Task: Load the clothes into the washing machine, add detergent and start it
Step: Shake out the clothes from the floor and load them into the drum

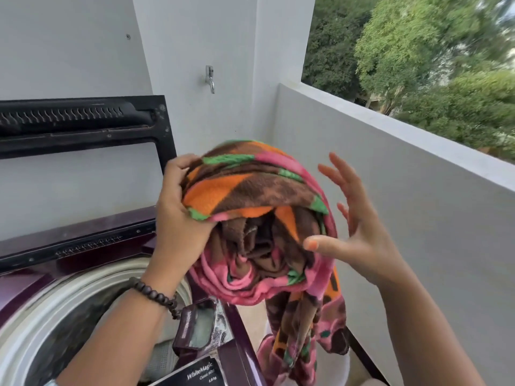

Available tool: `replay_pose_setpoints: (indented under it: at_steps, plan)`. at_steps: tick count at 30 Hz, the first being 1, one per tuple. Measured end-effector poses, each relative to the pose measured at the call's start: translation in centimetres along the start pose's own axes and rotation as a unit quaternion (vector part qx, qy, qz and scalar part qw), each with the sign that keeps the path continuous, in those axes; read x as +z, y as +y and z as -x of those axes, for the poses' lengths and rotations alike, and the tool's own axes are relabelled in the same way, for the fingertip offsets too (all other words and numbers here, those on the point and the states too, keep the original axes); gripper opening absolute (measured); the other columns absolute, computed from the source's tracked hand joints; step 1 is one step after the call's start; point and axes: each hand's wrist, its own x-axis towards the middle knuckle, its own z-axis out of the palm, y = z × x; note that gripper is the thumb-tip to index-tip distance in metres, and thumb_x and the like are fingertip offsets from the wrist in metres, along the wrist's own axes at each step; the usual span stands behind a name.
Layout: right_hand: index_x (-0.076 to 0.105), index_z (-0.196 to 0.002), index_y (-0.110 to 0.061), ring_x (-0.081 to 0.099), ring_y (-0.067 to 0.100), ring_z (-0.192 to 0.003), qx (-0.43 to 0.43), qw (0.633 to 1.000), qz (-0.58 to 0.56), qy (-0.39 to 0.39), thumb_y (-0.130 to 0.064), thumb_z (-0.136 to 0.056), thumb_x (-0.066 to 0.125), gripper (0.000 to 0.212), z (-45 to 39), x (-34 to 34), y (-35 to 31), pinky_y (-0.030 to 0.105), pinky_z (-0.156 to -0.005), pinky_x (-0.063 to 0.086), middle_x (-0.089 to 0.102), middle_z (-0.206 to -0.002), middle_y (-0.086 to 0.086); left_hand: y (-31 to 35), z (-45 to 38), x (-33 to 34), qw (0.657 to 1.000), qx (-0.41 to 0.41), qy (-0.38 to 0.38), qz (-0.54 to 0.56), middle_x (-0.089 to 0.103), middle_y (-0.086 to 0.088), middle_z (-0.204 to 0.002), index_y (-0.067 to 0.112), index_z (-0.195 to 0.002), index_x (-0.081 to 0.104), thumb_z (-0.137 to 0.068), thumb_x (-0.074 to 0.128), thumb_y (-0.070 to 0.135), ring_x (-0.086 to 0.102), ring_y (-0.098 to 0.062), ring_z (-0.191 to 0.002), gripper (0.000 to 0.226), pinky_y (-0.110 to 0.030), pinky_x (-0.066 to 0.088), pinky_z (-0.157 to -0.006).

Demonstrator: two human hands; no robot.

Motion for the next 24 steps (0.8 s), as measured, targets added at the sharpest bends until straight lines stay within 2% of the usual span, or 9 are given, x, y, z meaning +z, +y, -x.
replay_pose_setpoints:
  at_steps: [3, 5, 7, 9, 12, 14, 18, 20, 24]
  plan:
    - [0.011, -0.151, -0.046, 0.031, 0.010, -0.144, 0.030, 0.994, -0.105, -0.006, -0.063, -0.051, 0.085, 0.126, 0.2, -0.5, 1.3, 0.053, -0.114, 0.029, 0.031, -0.156, -0.010, 0.8, -0.8, -0.6, 0.995, 0.011, 0.058, 0.083, 0.063, 0.016, -0.106, 0.030, -0.112, 0.046, -0.064, 0.082, 0.051, 0.060, 0.002, -0.099, 0.064, -0.015, 0.048, -0.086]
    - [0.010, -0.155, -0.029, 0.044, 0.017, -0.137, 0.071, 0.985, -0.151, -0.042, -0.056, -0.050, 0.090, 0.135, 0.4, -0.2, 2.2, 0.044, -0.109, 0.042, 0.039, -0.152, -0.003, 1.6, -1.6, -0.8, 0.991, 0.034, 0.077, 0.102, 0.059, 0.009, -0.112, 0.027, -0.113, 0.046, -0.069, 0.077, 0.054, 0.058, -0.004, -0.102, 0.061, -0.022, 0.048, -0.090]
    - [0.027, -0.149, -0.010, 0.060, 0.016, -0.120, 0.135, 0.976, -0.153, -0.074, -0.052, -0.042, 0.094, 0.133, 0.5, 0.3, 2.1, 0.031, -0.094, 0.053, 0.058, -0.136, 0.004, 2.5, -2.5, -0.9, 0.989, 0.056, 0.074, 0.112, 0.054, -0.002, -0.115, 0.023, -0.114, 0.046, -0.074, 0.074, 0.048, 0.058, -0.007, -0.104, 0.056, -0.028, 0.047, -0.093]
    - [0.049, -0.132, -0.008, 0.069, 0.006, -0.097, 0.179, 0.970, -0.139, -0.083, -0.036, -0.037, 0.096, 0.109, 0.5, 0.7, 1.8, 0.020, -0.075, 0.056, 0.073, -0.107, -0.004, 3.0, -3.2, -1.3, 0.990, 0.062, 0.056, 0.113, 0.054, -0.005, -0.115, 0.022, -0.115, 0.046, -0.075, 0.072, 0.046, 0.058, -0.008, -0.104, 0.053, -0.029, 0.048, -0.094]
    - [0.064, -0.080, -0.013, 0.062, 0.000, -0.052, 0.188, 0.977, -0.091, -0.052, -0.005, -0.051, 0.079, 0.034, -0.2, 0.1, 1.9, 0.018, -0.053, 0.053, 0.067, -0.056, -0.004, 3.1, -3.5, -2.5, 0.995, 0.073, 0.009, 0.069, 0.061, 0.010, -0.113, 0.029, -0.116, 0.050, -0.077, 0.065, 0.032, 0.060, -0.003, -0.104, 0.042, -0.024, 0.048, -0.094]
    - [0.060, -0.063, -0.011, 0.052, 0.004, -0.039, 0.174, 0.984, -0.040, 0.002, 0.013, -0.061, 0.073, 0.028, -1.0, -1.4, 2.8, 0.024, -0.048, 0.048, 0.057, -0.042, -0.002, 3.1, -3.7, -3.6, 0.997, 0.071, -0.002, 0.032, 0.064, 0.015, -0.112, 0.031, -0.117, 0.051, -0.075, 0.064, 0.024, 0.060, -0.002, -0.105, 0.044, -0.023, 0.048, -0.094]
    - [0.071, -0.071, -0.031, 0.052, -0.001, -0.054, 0.115, 0.979, 0.028, 0.165, 0.001, -0.037, 0.060, 0.047, -2.9, -5.6, 2.7, 0.025, -0.055, 0.048, 0.064, -0.055, -0.013, 3.4, -3.5, -4.9, 0.996, 0.059, -0.016, -0.065, 0.063, 0.019, -0.114, 0.035, -0.119, 0.049, -0.073, 0.074, 0.056, 0.059, 0.004, -0.104, 0.057, -0.015, 0.046, -0.092]
    - [0.070, -0.089, -0.035, 0.058, 0.012, -0.070, 0.076, 0.972, 0.076, 0.207, -0.007, -0.033, 0.060, 0.063, -3.7, -6.8, 1.7, 0.037, -0.065, 0.050, 0.068, -0.073, -0.005, 3.3, -3.2, -4.1, 0.995, 0.043, 0.014, -0.085, 0.062, 0.016, -0.112, 0.035, -0.117, 0.049, -0.071, 0.076, 0.046, 0.059, 0.003, -0.103, 0.055, -0.019, 0.047, -0.094]
    - [0.063, -0.091, -0.016, 0.057, 0.030, -0.072, 0.023, 0.980, 0.105, 0.168, -0.018, -0.041, 0.064, 0.050, -4.4, -4.5, 0.7, 0.042, -0.065, 0.048, 0.059, -0.083, 0.011, 2.7, -3.0, -0.2, 0.983, -0.004, 0.181, 0.008, 0.062, 0.007, -0.113, 0.034, -0.114, 0.051, -0.074, 0.066, 0.026, 0.060, -0.013, -0.108, 0.043, -0.044, 0.047, -0.104]
